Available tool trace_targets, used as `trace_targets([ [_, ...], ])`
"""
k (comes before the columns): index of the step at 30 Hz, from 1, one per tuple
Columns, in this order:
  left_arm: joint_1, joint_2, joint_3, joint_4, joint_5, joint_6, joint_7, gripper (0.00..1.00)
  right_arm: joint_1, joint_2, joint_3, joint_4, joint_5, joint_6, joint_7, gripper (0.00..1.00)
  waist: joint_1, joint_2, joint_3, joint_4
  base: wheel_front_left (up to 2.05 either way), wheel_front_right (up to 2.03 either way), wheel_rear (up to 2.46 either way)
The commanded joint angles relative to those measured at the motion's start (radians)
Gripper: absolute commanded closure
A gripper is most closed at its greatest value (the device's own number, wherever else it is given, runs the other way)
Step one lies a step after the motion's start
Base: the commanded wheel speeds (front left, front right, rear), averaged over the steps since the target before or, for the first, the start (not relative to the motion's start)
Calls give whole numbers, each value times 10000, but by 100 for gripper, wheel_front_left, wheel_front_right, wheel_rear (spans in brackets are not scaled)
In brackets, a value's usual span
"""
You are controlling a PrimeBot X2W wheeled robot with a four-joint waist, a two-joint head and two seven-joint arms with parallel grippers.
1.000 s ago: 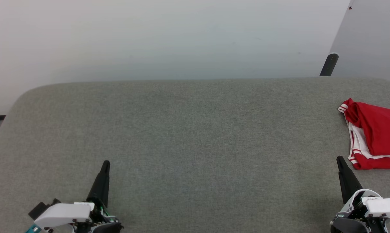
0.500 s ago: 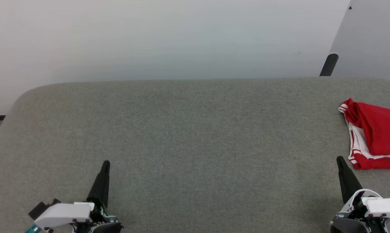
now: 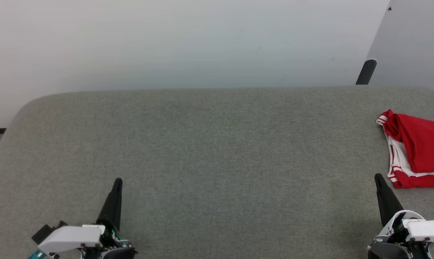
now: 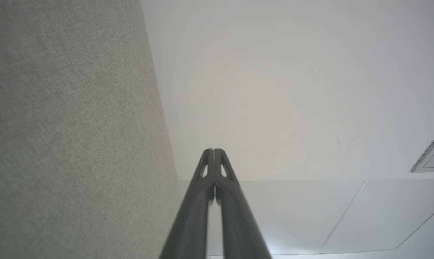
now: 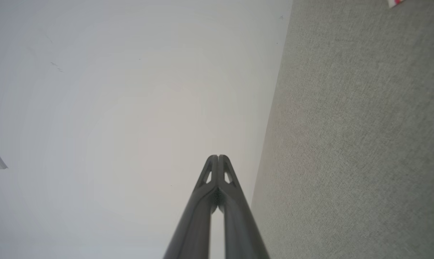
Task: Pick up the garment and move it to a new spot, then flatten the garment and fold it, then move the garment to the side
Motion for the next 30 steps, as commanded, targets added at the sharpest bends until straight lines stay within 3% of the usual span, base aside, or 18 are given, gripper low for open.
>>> trace_targets([
  [1, -89, 2, 20, -15, -35, 14, 12, 100, -25, 35, 2, 2, 41, 0, 15, 100, 0, 0, 0, 0, 0, 0, 0],
  [30, -88, 2, 17, -16, -37, 14, 10, 100, -25, 35, 3, 2, 40, 0, 14, 100, 0, 0, 0, 0, 0, 0, 0],
])
